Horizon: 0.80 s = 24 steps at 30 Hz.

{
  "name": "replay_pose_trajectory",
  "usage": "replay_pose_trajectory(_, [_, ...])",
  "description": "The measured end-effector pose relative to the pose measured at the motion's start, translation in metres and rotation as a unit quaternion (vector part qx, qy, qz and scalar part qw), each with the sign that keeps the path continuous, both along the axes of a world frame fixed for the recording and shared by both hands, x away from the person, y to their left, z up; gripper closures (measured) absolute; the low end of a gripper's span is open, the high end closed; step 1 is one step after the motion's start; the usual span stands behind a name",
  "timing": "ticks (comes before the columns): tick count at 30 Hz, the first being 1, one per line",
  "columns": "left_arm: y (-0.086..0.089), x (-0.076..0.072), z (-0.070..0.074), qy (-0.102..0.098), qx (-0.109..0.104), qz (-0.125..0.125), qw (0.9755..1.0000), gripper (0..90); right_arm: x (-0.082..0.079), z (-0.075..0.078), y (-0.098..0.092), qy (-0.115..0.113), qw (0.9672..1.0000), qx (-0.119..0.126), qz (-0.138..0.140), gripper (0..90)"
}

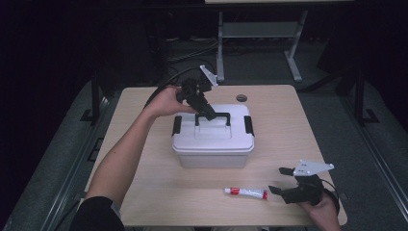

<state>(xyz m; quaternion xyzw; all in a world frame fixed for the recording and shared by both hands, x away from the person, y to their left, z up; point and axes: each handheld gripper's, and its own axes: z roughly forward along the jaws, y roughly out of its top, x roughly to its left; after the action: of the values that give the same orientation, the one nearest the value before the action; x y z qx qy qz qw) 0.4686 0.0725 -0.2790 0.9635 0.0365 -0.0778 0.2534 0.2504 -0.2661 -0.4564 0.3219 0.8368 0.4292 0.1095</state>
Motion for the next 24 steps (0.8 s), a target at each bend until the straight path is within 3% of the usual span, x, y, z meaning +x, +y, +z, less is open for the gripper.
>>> replay_pose_trajectory(5, [-0.0055, -0.0022, -0.0038, -0.001, 0.015, -0.011, 0.9998, 79.1, 0.0000, 0.0000, -0.0001, 0.000, 1.0000, 0.000, 0.001, 20.3])
replay_pose_trajectory(10, [-0.0077, -0.0022, -0.0040, -0.014, 0.015, -0.011, 0.9997, 82.0, -0.0010, 0.0003, -0.0010, 0.002, 1.0000, 0.002, -0.001, 20.3])
replay_pose_trajectory(24, [-0.0070, 0.0007, -0.0038, -0.016, 0.013, -0.010, 0.9997, 83.6, -0.0004, -0.0007, -0.0024, 0.003, 1.0000, 0.004, -0.001, 20.2])
